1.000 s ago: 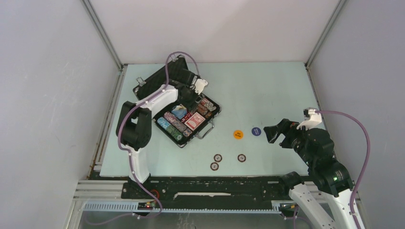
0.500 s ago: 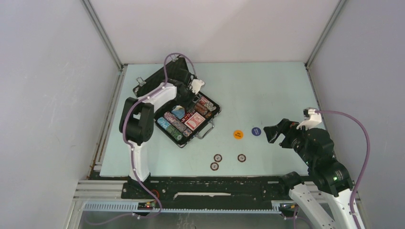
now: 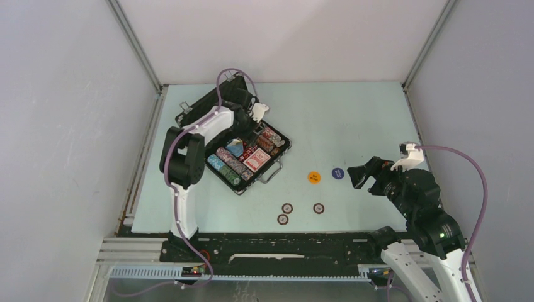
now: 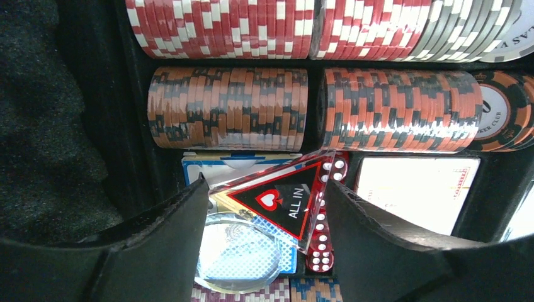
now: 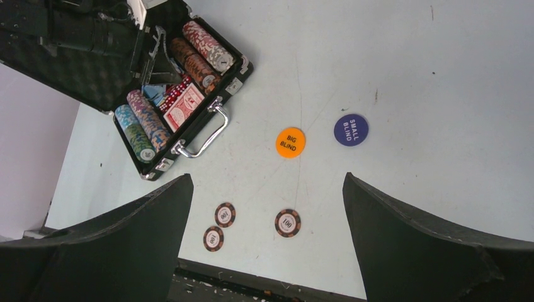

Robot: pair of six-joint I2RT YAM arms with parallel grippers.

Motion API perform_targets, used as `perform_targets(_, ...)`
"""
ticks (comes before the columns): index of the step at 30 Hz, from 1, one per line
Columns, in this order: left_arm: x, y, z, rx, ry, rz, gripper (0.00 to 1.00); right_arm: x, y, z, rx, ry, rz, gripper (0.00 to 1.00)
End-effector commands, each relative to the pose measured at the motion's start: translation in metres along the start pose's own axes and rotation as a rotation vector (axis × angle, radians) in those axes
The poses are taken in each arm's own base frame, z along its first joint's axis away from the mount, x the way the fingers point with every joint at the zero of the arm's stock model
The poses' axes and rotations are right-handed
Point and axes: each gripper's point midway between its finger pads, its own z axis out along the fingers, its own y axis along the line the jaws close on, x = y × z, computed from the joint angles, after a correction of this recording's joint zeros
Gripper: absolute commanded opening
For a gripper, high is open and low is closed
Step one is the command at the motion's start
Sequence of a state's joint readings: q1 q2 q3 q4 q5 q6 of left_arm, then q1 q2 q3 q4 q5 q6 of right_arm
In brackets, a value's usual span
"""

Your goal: Pack up texas hold em set

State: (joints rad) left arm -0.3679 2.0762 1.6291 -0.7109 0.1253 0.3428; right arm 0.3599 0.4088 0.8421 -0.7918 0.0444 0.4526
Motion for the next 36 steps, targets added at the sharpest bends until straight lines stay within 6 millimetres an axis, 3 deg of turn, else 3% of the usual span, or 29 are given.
perform_targets(1,-0.010,0.022,-0.005,-0.069,-0.016,-0.018,0.76,-0.002,0.001,0.004,-0.002,-0.008,-0.015,1.00)
perform_targets(11,-0.023,0.023,-0.038,-0.106,-0.089,-0.049,1.00,-0.002,0.001,0.004,-0.005,-0.005,-0.014,0.99)
perform_targets(16,-0.033,0.020,-0.061,-0.108,-0.144,-0.070,1.00,-0.001,0.002,0.006,-0.014,-0.004,-0.017,0.99)
perform_targets(20,-0.034,0.005,-0.079,-0.062,-0.189,-0.117,1.00,0.000,0.003,0.007,-0.016,-0.001,-0.021,1.00)
perform_targets(27,-0.049,-0.015,-0.130,-0.030,-0.367,-0.402,1.00,0.001,0.004,0.009,-0.018,0.012,-0.026,1.00)
perform_targets(31,-0.042,-0.028,-0.159,-0.009,-0.451,-0.486,1.00,0.001,0.004,0.008,-0.020,0.012,-0.024,1.00)
perform_targets(36,-0.022,-0.055,-0.162,0.094,-0.512,-0.566,1.00,0.002,0.002,0.010,-0.007,0.017,-0.025,1.00)
